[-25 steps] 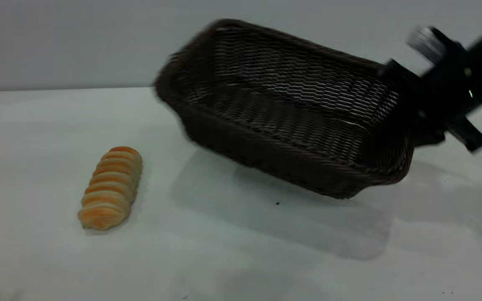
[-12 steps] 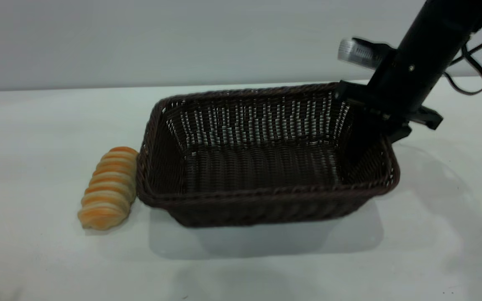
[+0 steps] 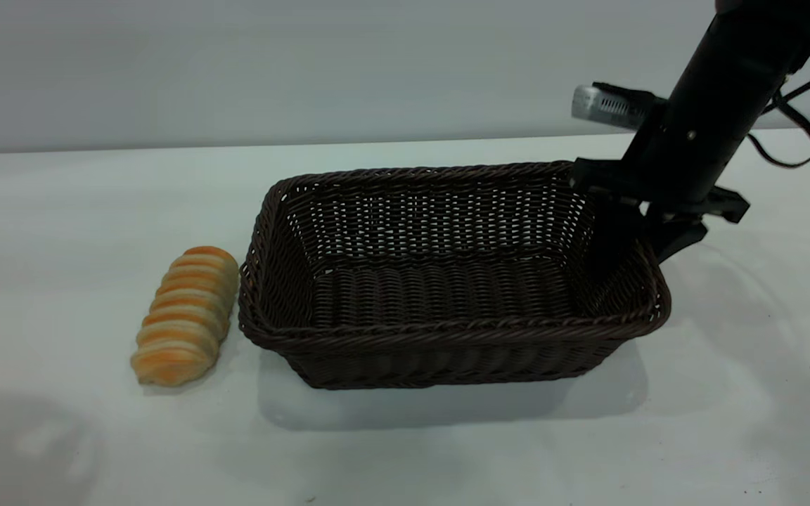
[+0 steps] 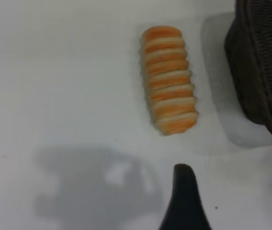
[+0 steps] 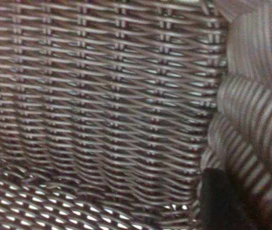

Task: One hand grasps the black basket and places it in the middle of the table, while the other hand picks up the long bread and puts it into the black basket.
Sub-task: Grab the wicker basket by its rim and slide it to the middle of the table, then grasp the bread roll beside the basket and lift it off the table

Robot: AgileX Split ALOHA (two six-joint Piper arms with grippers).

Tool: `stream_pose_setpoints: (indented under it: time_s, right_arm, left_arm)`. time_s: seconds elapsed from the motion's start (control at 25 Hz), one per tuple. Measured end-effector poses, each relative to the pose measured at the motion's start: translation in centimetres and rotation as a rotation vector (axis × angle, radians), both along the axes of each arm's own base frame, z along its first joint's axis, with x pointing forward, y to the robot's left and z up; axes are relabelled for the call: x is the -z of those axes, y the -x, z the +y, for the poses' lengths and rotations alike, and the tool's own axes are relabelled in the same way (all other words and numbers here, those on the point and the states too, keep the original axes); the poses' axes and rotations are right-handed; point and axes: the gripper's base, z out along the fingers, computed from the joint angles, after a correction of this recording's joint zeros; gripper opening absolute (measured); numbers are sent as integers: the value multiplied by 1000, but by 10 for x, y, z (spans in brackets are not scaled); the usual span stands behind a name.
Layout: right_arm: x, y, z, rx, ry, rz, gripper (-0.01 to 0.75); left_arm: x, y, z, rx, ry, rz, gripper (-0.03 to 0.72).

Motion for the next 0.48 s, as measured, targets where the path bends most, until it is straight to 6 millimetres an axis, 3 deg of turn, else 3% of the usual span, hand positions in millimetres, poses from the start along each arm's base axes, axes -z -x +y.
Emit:
stream_pose_setpoints:
  time_s: [0.12,0.2,0.36,0.48]
  right_arm:
    - [-22,-2,-7,-29,23,-54,489]
    - [-48,-2,-14,-54,46,-105,533]
    - [-115,12,-21,-111,77,-196,546]
    - [-167,37,-23,-172,61,-206,524]
  left_arm:
    - [26,-21,-5,-4,16,65,580]
    - [47,-34,-11,6,15,119,580]
    - [85,-54,-23,25,-2,185,580]
    - [110,-69,-33,46,-15,238,580]
